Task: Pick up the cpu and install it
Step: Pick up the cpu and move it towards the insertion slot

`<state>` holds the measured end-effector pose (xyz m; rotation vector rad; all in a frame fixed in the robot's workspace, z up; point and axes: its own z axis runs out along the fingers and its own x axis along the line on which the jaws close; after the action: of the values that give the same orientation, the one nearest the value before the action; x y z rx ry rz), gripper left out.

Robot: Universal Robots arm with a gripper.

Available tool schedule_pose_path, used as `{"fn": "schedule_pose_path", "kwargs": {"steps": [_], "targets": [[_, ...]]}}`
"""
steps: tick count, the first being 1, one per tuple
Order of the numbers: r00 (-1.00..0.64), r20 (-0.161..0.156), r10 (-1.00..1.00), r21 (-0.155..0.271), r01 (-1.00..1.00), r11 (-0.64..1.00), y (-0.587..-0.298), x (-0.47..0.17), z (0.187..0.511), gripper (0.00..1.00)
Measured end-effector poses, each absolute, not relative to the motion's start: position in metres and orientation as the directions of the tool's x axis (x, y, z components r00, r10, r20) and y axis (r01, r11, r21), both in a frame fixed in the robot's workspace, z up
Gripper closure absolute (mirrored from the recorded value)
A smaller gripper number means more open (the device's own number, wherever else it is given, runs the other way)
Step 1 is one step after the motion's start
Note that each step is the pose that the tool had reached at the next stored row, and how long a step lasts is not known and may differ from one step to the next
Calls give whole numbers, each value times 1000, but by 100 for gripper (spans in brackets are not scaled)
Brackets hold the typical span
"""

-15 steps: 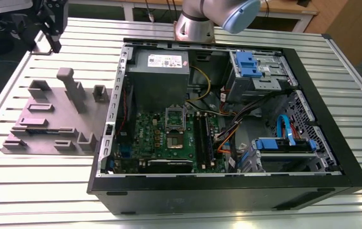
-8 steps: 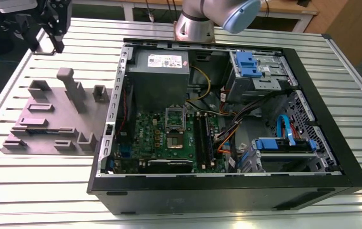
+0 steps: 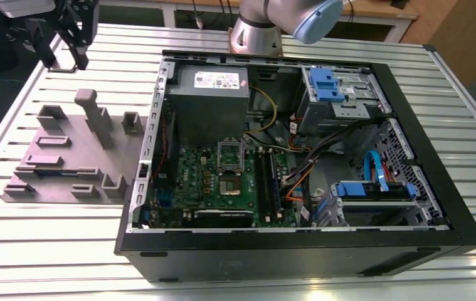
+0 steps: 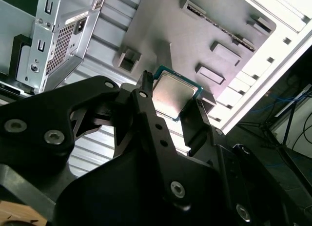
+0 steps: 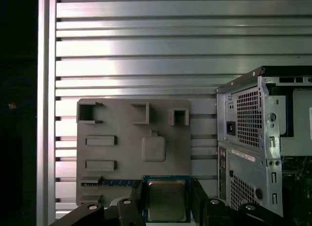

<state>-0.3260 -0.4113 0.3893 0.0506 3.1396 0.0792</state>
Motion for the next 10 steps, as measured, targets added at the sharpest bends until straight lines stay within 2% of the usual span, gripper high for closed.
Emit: {"fn": "schedule_pose_path", "kwargs": {"steps": [10], "targets": [[-999, 0, 32, 50, 32, 998, -411, -319, 389, 53]]}}
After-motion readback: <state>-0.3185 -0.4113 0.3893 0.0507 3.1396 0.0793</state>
